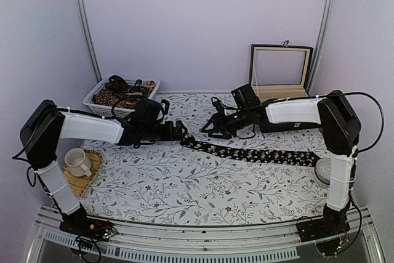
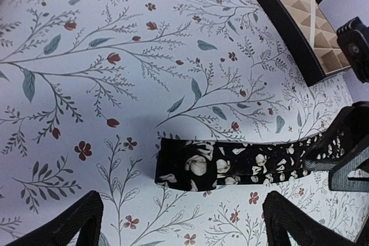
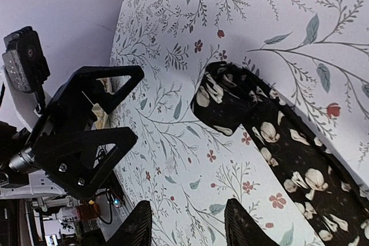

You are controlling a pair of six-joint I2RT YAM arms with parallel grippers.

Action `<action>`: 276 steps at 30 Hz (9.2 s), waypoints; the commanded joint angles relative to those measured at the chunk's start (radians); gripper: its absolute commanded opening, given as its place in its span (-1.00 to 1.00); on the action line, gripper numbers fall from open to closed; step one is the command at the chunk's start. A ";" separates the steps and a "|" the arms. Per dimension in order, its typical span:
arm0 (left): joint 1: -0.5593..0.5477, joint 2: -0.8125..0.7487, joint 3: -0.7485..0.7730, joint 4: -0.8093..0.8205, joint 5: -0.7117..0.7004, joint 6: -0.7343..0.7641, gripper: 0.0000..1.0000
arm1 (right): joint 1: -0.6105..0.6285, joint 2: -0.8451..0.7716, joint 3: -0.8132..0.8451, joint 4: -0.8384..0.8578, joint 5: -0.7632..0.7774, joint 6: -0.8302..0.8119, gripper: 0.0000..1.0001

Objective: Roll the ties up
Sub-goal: Roll the tie at the center of the board.

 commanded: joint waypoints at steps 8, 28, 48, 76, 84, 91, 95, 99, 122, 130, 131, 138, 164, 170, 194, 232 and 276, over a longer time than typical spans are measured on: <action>0.132 0.123 -0.063 0.283 0.361 -0.148 0.78 | 0.043 0.296 0.169 0.075 -0.008 0.081 -0.55; 0.178 0.311 -0.007 0.384 0.501 -0.195 0.36 | 0.044 0.478 0.297 0.123 -0.045 0.143 -0.76; 0.200 0.441 -0.074 0.736 0.692 -0.382 -0.01 | 0.049 0.567 0.424 0.000 -0.015 0.113 -0.88; 0.054 0.254 0.163 -0.018 0.126 0.048 -1.00 | -0.001 0.217 0.174 0.022 0.019 0.055 -0.14; -0.036 0.268 0.297 -0.211 -0.070 0.195 -1.00 | -0.094 -0.034 -0.120 0.077 0.026 0.029 0.01; -0.098 0.300 0.364 -0.309 -0.165 0.269 -1.00 | -0.134 -0.094 -0.250 0.109 0.017 0.028 0.06; -0.100 0.304 0.378 -0.356 -0.164 0.269 -1.00 | -0.150 -0.092 -0.283 0.120 0.021 0.031 0.07; -0.101 0.308 0.392 -0.400 -0.152 0.276 -1.00 | -0.161 -0.090 -0.297 0.121 0.039 0.030 0.09; -0.089 0.265 0.311 -0.302 0.013 0.270 -1.00 | -0.165 -0.086 -0.306 0.060 0.177 -0.012 0.11; -0.197 0.343 0.436 -0.484 -0.340 0.288 -1.00 | -0.165 -0.085 -0.300 0.062 0.182 -0.004 0.10; -0.212 0.357 0.454 -0.507 -0.382 0.290 -1.00 | -0.165 -0.085 -0.297 0.060 0.180 -0.004 0.10; -0.293 0.463 0.553 -0.623 -0.563 0.316 -1.00 | -0.165 -0.083 -0.290 0.061 0.158 0.005 0.11; -0.380 0.593 0.613 -0.731 -0.810 0.374 -1.00 | -0.175 -0.046 -0.294 0.079 0.113 0.022 0.11; -0.382 0.561 0.579 -0.646 -0.688 0.393 -0.76 | -0.175 -0.049 -0.294 0.080 0.112 0.024 0.11; -0.365 0.513 0.588 -0.610 -0.527 0.448 0.00 | -0.175 -0.046 -0.279 0.089 0.096 0.028 0.11; -0.326 0.317 0.517 -0.497 -0.463 0.474 0.41 | -0.088 -0.023 -0.137 0.068 0.057 0.045 0.09; 0.022 0.164 0.006 0.062 0.286 0.010 0.26 | 0.052 0.258 0.033 0.035 0.063 0.066 -0.67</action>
